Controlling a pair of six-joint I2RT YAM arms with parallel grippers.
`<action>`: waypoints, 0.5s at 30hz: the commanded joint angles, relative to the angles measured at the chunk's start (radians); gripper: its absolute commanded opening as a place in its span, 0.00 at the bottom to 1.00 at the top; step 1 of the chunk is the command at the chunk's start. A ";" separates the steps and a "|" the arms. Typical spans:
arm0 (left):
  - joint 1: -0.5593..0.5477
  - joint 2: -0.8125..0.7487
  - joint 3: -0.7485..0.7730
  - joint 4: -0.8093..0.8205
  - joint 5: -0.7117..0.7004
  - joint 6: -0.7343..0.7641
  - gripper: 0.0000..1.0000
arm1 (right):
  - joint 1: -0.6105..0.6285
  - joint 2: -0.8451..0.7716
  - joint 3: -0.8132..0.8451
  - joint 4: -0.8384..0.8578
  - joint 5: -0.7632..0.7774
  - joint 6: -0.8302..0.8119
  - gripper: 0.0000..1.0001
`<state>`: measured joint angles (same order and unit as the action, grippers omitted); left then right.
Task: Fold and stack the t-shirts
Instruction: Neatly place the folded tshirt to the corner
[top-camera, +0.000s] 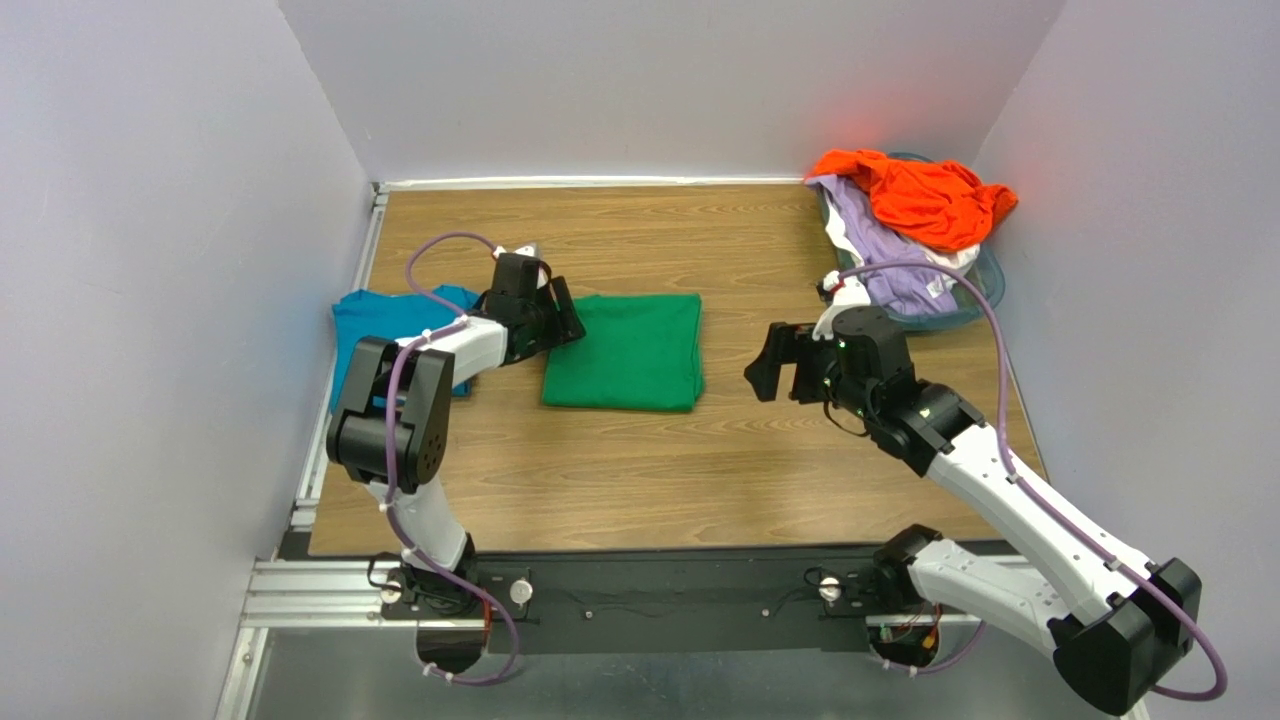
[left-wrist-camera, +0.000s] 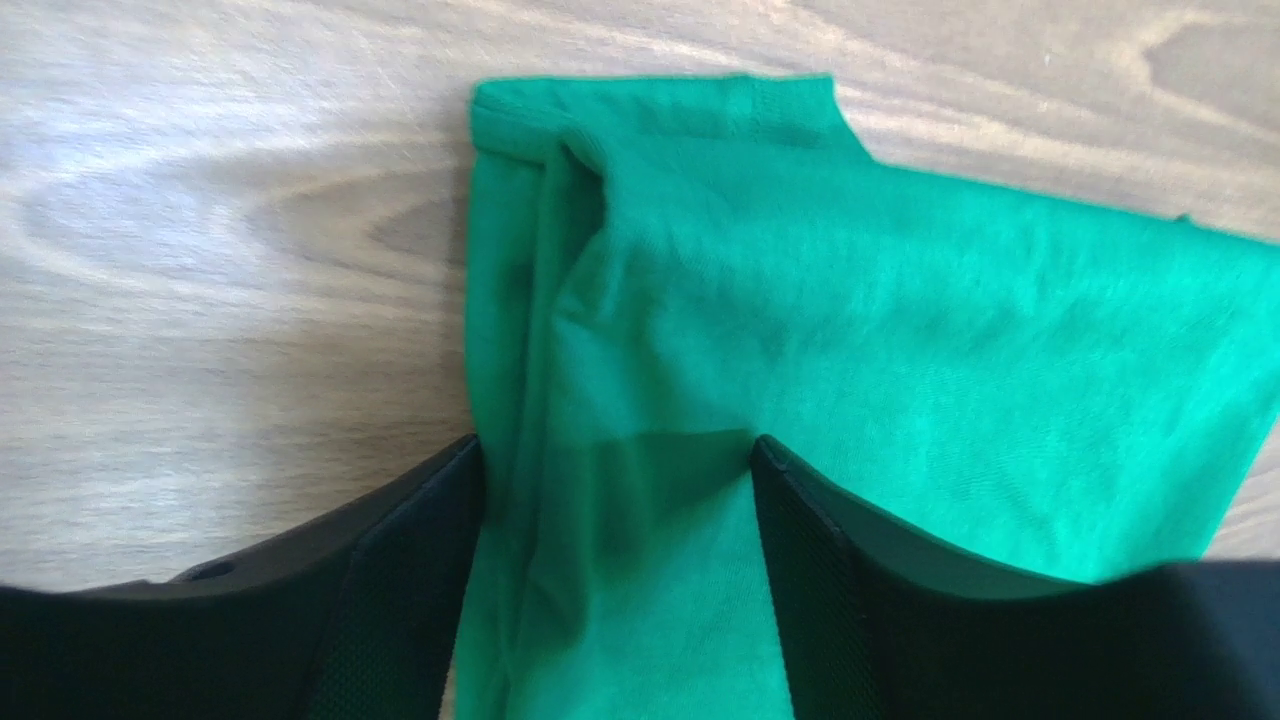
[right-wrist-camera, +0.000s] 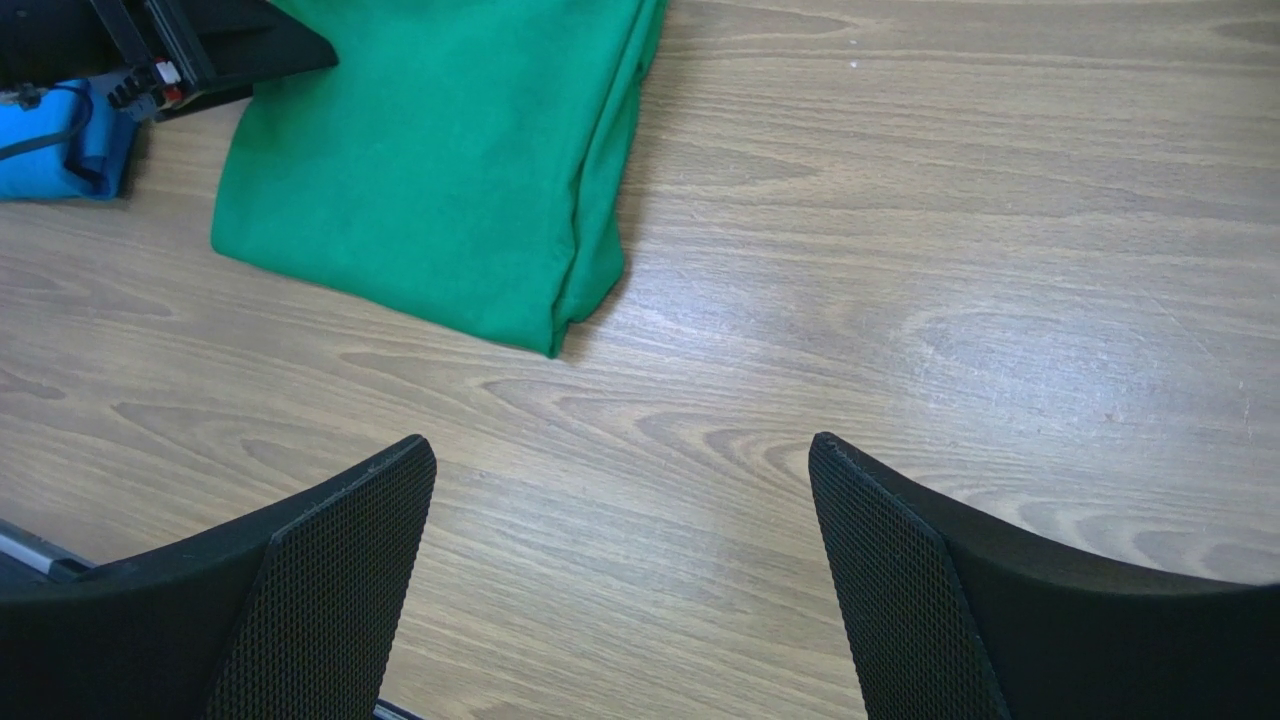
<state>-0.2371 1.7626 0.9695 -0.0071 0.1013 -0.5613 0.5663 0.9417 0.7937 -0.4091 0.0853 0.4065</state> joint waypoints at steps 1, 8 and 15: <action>-0.024 0.035 -0.014 -0.034 0.020 -0.012 0.62 | -0.002 -0.004 -0.016 -0.019 0.027 -0.014 1.00; -0.036 0.064 -0.005 -0.059 0.026 -0.028 0.27 | -0.002 -0.011 -0.017 -0.019 0.028 -0.014 1.00; -0.048 0.075 0.061 -0.152 -0.031 0.006 0.00 | -0.002 -0.012 -0.022 -0.020 0.028 -0.015 1.00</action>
<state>-0.2684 1.8072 1.0073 -0.0410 0.1169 -0.5858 0.5667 0.9413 0.7868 -0.4103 0.0856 0.4061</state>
